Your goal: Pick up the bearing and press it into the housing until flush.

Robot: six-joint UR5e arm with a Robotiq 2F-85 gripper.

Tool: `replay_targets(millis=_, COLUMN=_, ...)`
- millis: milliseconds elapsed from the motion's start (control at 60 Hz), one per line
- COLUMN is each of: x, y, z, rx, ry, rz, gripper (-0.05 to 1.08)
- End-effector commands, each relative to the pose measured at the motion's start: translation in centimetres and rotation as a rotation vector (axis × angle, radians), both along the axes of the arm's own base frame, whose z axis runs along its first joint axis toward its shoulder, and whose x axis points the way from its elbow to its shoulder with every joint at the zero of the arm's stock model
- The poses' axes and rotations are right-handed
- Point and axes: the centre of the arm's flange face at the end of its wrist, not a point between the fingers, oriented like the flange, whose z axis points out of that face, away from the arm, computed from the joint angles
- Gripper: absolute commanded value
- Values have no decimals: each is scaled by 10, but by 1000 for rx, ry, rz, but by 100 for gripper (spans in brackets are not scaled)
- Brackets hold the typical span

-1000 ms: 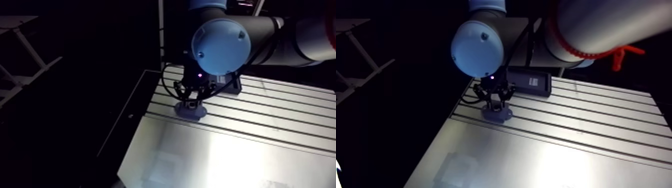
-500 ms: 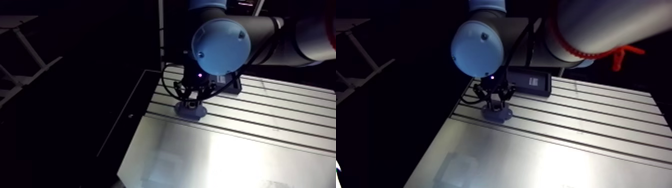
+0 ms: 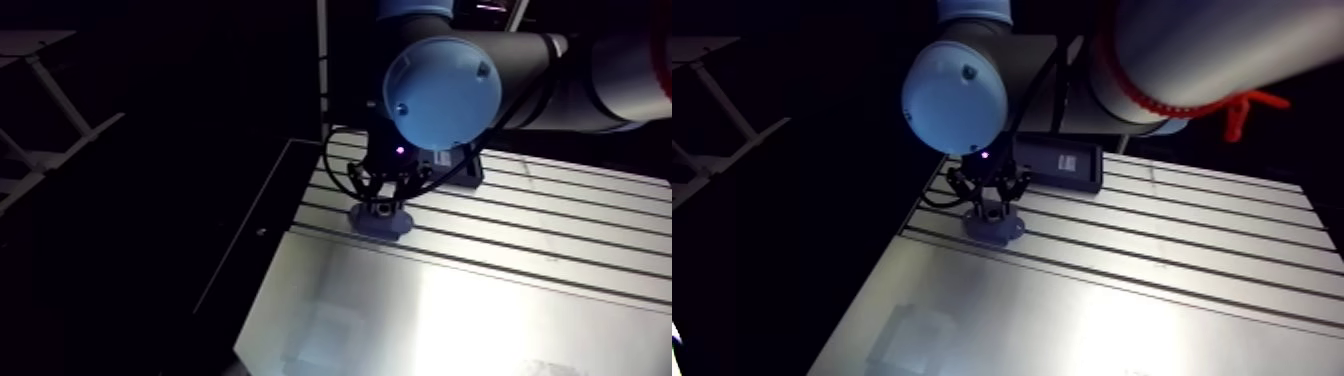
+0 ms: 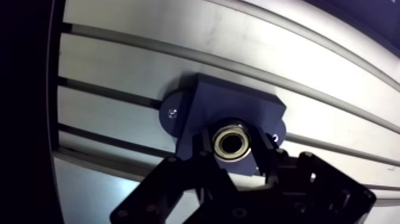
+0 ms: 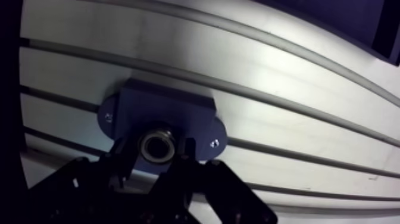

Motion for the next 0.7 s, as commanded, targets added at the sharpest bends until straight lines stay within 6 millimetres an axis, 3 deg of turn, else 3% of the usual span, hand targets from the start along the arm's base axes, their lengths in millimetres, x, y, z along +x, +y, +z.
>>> replay_targets(millis=17, x=-2, y=-1, z=1, rx=-4, ry=16, rz=3, gripper=85)
replay_targets(millis=700, x=-3, y=-1, z=0, rx=-9, ry=23, rz=3, gripper=85)
